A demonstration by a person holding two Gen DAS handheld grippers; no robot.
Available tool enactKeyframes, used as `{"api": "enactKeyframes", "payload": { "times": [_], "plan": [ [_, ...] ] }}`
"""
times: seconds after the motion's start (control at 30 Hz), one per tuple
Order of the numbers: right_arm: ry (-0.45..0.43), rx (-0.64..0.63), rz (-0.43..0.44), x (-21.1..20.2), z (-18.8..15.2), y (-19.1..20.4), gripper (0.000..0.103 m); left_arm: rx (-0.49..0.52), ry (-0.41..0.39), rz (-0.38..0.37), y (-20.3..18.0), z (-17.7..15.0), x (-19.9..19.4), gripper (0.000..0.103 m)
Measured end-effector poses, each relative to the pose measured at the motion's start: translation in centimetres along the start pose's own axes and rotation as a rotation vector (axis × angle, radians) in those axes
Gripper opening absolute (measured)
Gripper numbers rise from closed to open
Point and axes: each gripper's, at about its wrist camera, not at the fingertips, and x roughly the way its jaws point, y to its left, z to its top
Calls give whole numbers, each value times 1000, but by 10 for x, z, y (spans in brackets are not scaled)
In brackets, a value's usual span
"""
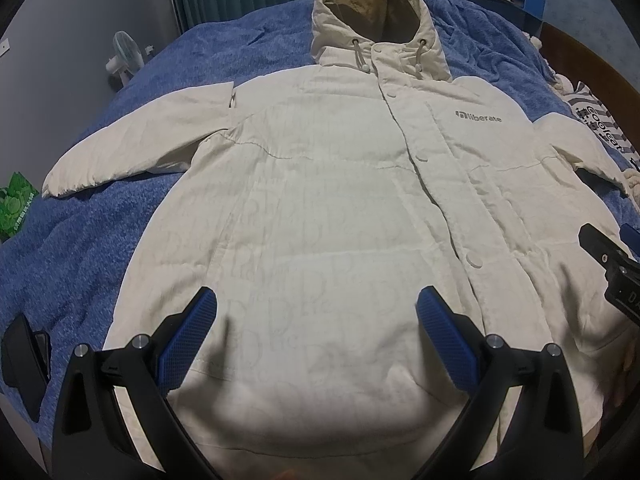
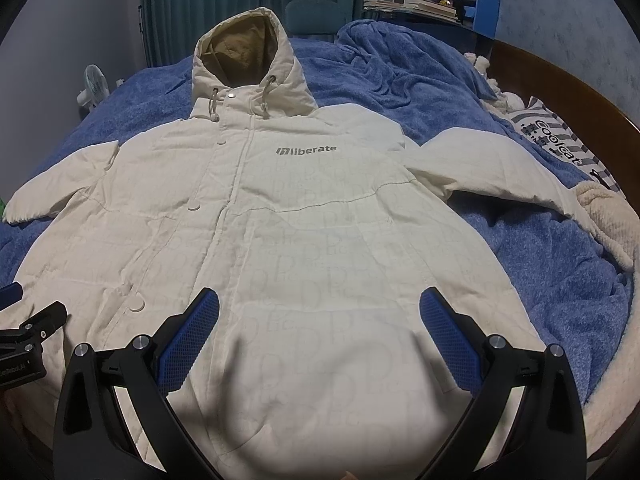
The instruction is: Fold large clothes
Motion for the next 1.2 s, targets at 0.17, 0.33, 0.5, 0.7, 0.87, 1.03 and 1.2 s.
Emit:
{"api": "enactKeyframes", "payload": {
  "times": [0.17, 0.33, 0.5, 0.7, 0.87, 1.03, 1.2],
  "plan": [
    [-1, -1, 0, 0, 0, 0, 97, -2, 2, 0, 0, -1, 2, 96],
    [0, 0, -1, 0, 0, 0, 97, -2, 1, -1, 1, -1, 1, 96],
    [0, -1, -1, 0, 0, 0, 97, -2, 2, -1, 1, -1, 1, 96],
    [0, -2, -1, 0, 0, 0, 97, -1, 2, -1, 1, -1, 1, 96],
    [0, -2, -1, 0, 0, 0, 97, -8, 7, -7, 2, -2, 3, 96],
    [1, -1, -1, 0, 0, 0, 97, -14, 11, -9, 1, -4, 2, 96],
    [0, -2, -2, 0, 0, 0, 97, -13, 11, -10, 1, -3, 2, 96]
  ]
}}
